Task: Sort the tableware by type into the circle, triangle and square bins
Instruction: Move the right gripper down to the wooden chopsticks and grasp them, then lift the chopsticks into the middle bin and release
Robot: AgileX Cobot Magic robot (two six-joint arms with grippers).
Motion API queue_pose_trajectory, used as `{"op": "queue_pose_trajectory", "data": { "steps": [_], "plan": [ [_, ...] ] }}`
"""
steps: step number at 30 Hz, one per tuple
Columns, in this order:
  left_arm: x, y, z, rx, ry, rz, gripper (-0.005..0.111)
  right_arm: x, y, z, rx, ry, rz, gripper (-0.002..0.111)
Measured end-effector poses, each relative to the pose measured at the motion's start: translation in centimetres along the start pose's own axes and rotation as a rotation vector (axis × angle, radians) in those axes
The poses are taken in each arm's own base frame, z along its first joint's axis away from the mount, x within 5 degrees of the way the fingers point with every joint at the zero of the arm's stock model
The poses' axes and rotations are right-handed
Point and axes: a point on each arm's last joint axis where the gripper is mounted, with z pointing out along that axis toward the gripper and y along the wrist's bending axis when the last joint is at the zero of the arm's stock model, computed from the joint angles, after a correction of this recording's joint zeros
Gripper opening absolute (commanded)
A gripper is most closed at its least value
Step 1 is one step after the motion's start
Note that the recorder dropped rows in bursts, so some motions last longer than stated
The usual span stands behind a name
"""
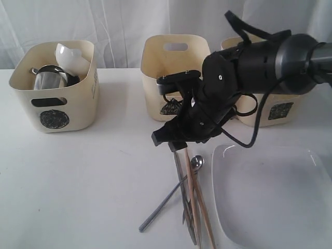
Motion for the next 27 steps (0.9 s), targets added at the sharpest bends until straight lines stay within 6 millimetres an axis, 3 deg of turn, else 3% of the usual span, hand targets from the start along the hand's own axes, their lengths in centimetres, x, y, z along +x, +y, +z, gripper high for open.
{"op": "queue_pose_trajectory", "data": {
  "steps": [13,16,19,23,27],
  "plan": [
    [0.0,0.0,0.0,0.0,0.0,0.0,0.014,0.2,-0.3,4.3,0.034,0.037,0.018,0.055],
    [0.0,0.0,0.0,0.0,0.0,0.0,0.014,0.3,-0.4,5.3,0.034,0.043,0.018,0.05],
    [0.0,0.0,0.0,0.0,0.0,0.0,0.014,0.6,-0.4,6.2,0.037,0.066,0.018,0.041],
    [0.0,0.0,0.0,0.0,0.0,0.0,0.014,0.7,-0.4,6.5,0.039,0.073,0.016,0.015],
    [0.0,0.0,0.0,0.0,0.0,0.0,0.014,0.7,-0.4,6.5,0.039,0.07,0.016,0.0]
  ]
}}
